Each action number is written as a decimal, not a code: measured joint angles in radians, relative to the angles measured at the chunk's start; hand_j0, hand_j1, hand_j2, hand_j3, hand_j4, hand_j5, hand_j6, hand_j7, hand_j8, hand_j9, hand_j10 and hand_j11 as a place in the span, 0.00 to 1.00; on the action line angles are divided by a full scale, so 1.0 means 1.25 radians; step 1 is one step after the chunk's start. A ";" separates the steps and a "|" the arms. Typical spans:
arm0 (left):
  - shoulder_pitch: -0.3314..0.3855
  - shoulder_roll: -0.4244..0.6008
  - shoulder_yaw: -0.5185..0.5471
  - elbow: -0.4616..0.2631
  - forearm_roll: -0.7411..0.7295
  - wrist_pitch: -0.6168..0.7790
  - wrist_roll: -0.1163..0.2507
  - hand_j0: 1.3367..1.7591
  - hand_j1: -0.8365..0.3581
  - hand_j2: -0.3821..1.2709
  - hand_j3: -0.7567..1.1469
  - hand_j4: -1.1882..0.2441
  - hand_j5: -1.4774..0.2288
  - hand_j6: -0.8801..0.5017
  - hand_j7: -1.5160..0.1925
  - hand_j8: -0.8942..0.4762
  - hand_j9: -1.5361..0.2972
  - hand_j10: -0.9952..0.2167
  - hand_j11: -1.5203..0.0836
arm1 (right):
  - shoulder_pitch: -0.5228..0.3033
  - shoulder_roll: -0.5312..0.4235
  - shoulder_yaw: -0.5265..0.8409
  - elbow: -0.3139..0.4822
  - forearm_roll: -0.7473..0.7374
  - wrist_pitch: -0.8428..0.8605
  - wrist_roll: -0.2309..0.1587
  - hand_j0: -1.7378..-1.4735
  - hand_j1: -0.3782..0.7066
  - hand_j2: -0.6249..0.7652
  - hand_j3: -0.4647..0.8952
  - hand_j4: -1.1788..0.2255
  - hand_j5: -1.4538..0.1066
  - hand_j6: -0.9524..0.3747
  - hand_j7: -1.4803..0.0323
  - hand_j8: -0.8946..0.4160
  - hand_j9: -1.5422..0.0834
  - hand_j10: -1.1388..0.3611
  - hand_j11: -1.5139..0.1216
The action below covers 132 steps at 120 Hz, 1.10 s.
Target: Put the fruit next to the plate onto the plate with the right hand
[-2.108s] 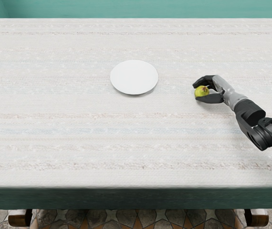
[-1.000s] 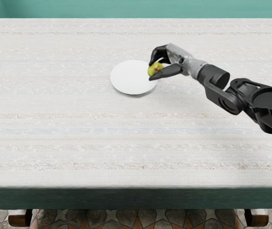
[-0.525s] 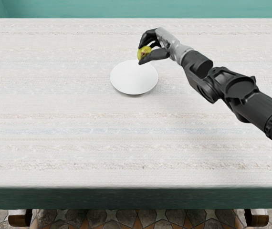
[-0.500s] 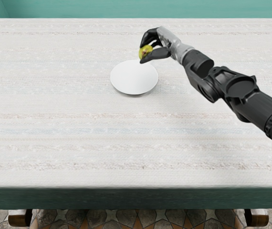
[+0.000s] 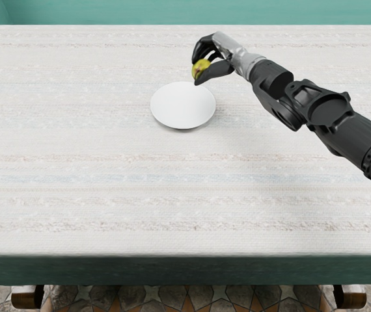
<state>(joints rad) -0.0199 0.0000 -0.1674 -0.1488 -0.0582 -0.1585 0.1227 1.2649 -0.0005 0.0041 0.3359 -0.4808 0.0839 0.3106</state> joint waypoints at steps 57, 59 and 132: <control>0.000 0.000 0.000 0.000 0.000 0.000 0.000 0.76 0.99 0.23 0.40 0.83 0.87 0.64 0.89 0.65 0.84 0.82 0.95 | 0.016 0.000 -0.005 -0.001 0.009 0.013 -0.029 0.30 0.52 0.46 0.34 0.49 0.51 0.36 0.55 0.37 0.54 0.47 0.52; 0.000 0.000 0.000 0.000 0.000 0.000 0.000 0.76 0.99 0.23 0.40 0.83 0.87 0.64 0.89 0.65 0.84 0.82 0.95 | 0.016 0.000 -0.005 -0.001 0.009 0.013 -0.030 0.30 0.52 0.45 0.34 0.49 0.51 0.36 0.56 0.37 0.55 0.47 0.53; 0.000 0.000 0.000 0.000 0.000 0.000 0.000 0.76 0.99 0.23 0.40 0.83 0.87 0.64 0.89 0.65 0.84 0.82 0.95 | 0.017 -0.143 0.014 0.004 0.320 0.407 -0.222 0.30 0.09 0.45 0.34 0.80 0.88 0.67 0.93 0.64 0.90 0.72 0.88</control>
<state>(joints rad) -0.0199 0.0000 -0.1672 -0.1488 -0.0583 -0.1587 0.1227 1.2866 -0.1795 0.0219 0.3404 -0.0807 0.5931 0.0333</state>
